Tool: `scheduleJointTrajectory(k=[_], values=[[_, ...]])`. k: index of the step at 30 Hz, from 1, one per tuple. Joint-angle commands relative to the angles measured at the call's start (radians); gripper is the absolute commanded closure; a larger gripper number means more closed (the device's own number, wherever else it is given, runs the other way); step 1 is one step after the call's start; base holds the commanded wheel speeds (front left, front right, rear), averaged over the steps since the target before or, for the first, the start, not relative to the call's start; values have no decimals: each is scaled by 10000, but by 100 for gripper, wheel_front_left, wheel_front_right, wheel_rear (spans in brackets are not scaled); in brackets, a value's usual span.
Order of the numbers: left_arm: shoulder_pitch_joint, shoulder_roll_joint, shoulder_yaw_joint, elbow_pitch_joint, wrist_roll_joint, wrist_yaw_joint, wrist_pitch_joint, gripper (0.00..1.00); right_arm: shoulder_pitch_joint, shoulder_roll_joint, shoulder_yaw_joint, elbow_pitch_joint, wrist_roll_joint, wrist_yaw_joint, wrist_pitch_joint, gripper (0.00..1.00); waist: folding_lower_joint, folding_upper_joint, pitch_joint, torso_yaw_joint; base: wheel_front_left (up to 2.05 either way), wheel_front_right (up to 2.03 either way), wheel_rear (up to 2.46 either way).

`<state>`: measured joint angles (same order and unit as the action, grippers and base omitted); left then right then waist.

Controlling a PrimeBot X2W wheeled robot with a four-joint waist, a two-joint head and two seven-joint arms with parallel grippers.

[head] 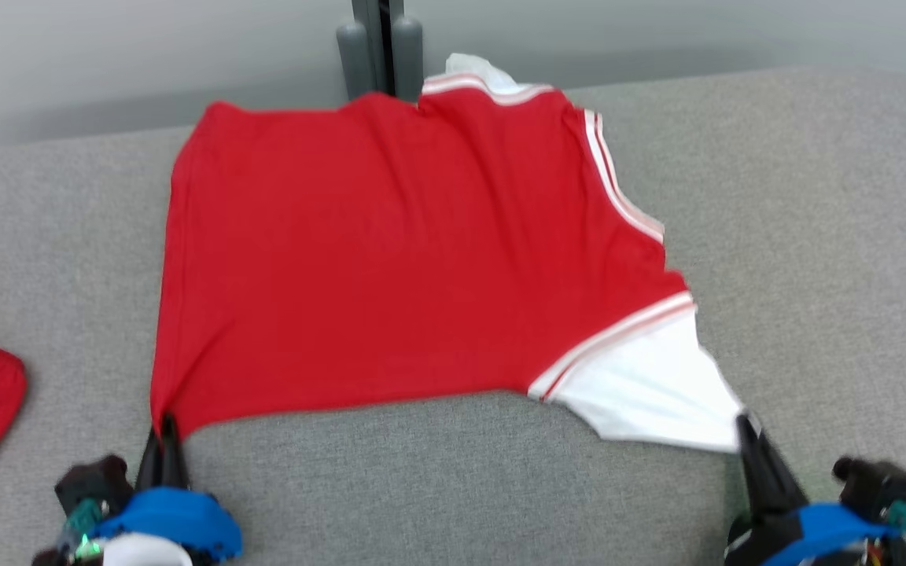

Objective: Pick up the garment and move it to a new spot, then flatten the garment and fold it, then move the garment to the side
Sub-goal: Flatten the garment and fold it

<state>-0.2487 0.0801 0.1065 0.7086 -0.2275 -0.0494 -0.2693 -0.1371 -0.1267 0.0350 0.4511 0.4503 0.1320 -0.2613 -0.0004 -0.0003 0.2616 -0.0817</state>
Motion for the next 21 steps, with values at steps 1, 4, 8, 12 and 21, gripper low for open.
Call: scheduleJointTrajectory(k=[1,4,8,12,21], values=[[844,-66,171,268,-81,92,92,100,445,-126,161,182,43,-24,-50,100,4,3,-392,-158,0,0,0],[1506,-130,411,240,-133,47,99,100,1091,-227,424,460,112,-24,-50,100,4,3,-953,-141,0,0,0],[2431,-205,615,76,-171,13,98,100,1940,-362,463,634,250,-24,-52,100,4,3,-1681,-123,0,0,0],[3258,-239,663,-184,-63,-19,87,100,2632,-589,397,474,429,-25,-52,100,4,3,-2196,-117,0,0,0],[3062,-254,-186,-1831,-52,-89,39,100,2226,-694,88,-938,669,-24,-53,100,4,3,-2219,44,0,0,0]])
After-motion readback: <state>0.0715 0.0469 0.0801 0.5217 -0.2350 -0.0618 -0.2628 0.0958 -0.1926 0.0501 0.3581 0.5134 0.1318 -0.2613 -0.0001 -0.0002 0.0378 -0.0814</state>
